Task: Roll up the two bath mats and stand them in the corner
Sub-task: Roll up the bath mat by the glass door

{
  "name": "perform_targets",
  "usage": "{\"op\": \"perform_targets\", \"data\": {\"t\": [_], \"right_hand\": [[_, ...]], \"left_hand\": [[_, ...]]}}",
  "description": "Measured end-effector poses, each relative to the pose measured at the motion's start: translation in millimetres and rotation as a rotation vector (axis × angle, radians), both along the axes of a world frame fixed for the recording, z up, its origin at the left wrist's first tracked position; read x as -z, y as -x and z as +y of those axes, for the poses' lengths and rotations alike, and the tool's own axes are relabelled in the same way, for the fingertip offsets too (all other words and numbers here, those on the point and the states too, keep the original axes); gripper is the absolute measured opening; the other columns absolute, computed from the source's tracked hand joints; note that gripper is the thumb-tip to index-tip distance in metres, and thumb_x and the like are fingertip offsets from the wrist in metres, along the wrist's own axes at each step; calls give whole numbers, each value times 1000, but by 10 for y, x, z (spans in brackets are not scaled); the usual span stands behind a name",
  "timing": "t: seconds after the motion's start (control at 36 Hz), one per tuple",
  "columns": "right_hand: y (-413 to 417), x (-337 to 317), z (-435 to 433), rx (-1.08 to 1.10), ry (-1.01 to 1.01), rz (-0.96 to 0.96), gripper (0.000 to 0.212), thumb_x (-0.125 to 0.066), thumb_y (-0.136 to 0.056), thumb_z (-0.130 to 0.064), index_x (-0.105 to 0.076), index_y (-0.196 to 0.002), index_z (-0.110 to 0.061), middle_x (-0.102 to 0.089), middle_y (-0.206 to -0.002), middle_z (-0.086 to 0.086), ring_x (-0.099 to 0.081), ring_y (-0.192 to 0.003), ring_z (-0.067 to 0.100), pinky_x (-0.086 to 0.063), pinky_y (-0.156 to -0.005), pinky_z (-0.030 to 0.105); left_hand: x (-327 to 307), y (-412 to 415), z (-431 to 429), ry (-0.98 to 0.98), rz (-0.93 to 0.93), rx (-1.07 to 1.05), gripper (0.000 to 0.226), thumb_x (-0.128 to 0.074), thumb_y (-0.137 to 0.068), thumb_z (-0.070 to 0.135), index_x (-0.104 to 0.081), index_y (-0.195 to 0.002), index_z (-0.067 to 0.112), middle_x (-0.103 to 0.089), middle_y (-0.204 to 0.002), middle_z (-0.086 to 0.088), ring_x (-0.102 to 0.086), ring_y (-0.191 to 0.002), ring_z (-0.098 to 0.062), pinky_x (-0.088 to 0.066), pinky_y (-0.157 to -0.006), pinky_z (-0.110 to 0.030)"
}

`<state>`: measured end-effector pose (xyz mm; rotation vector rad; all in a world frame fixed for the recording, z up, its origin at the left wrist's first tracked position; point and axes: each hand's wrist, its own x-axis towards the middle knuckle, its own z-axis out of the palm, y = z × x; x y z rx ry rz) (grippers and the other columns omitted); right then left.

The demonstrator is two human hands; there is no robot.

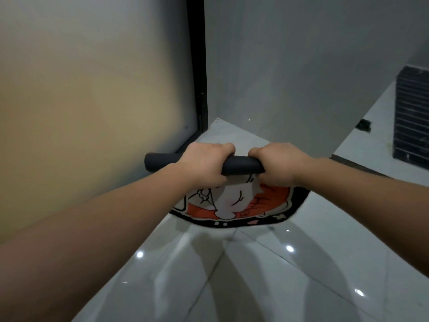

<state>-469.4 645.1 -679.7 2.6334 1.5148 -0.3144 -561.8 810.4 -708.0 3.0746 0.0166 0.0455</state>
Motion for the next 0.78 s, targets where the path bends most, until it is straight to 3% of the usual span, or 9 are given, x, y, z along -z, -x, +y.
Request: {"op": "perform_targets", "data": {"t": [0.11,0.17,0.22,0.33,0.44,0.56,0.64,0.78], "right_hand": [[38,91,-48,-195,-141,-408,17,-55,-82,-18,-48,-97,-18,-57,-83,2,-58,-72,28,-29,-54,32],[37,161,-45,-291,-230,-511,18,-63,-74,-11,-51,-87,-14,-56,-70,6,-53,-56,28,-27,-49,31],[58,188,-33,-315,-251,-515,20,-66,-70,-12,-52,-85,-13,-54,-67,6,-49,-52,27,-27,-48,31],[77,100,-12,-188,-63,-234,39,-56,-78,-39,-46,-113,-22,-52,-95,3,-52,-82,24,-38,-67,33],[-56,-29,-2,-10,106,111,55,-66,-68,-54,-50,-115,-31,-57,-100,-2,-58,-91,22,-45,-72,32],[-83,9,-9,130,112,408,39,-72,-67,-39,-54,-100,-32,-64,-93,-4,-62,-82,17,-52,-76,34],[-15,64,6,90,37,267,24,-66,-75,-26,-54,-95,-26,-61,-85,0,-60,-80,23,-45,-66,31],[58,139,-73,-161,-88,-247,22,-54,-82,-21,-47,-102,-22,-58,-87,0,-60,-80,26,-34,-58,32]], "left_hand": [[-25,-10,24,242,234,-61,60,-71,-71,39,-43,-124,29,-63,-101,3,-60,-89,-22,-47,-71,-32],[-11,-2,25,362,264,-66,54,-71,-72,32,-49,-121,28,-64,-99,2,-60,-89,-21,-50,-75,-34],[7,5,19,366,240,-62,38,-67,-74,23,-56,-110,25,-63,-93,1,-60,-87,-22,-46,-69,-32],[19,40,4,175,156,-53,33,-60,-79,16,-55,-111,22,-62,-94,-2,-55,-82,-23,-35,-65,-29],[39,65,-10,20,14,61,35,-56,-81,16,-52,-114,24,-64,-107,1,-60,-93,-23,-35,-67,-30],[11,41,-31,-40,-73,111,34,-57,-81,19,-50,-114,25,-62,-109,3,-60,-96,-21,-36,-68,-31],[25,9,6,-24,-11,86,38,-60,-79,25,-47,-115,27,-62,-106,4,-60,-94,-21,-35,-66,-30],[23,0,65,209,285,-54,73,-72,-69,44,-39,-133,30,-62,-111,6,-60,-96,-21,-40,-72,-28]]}}
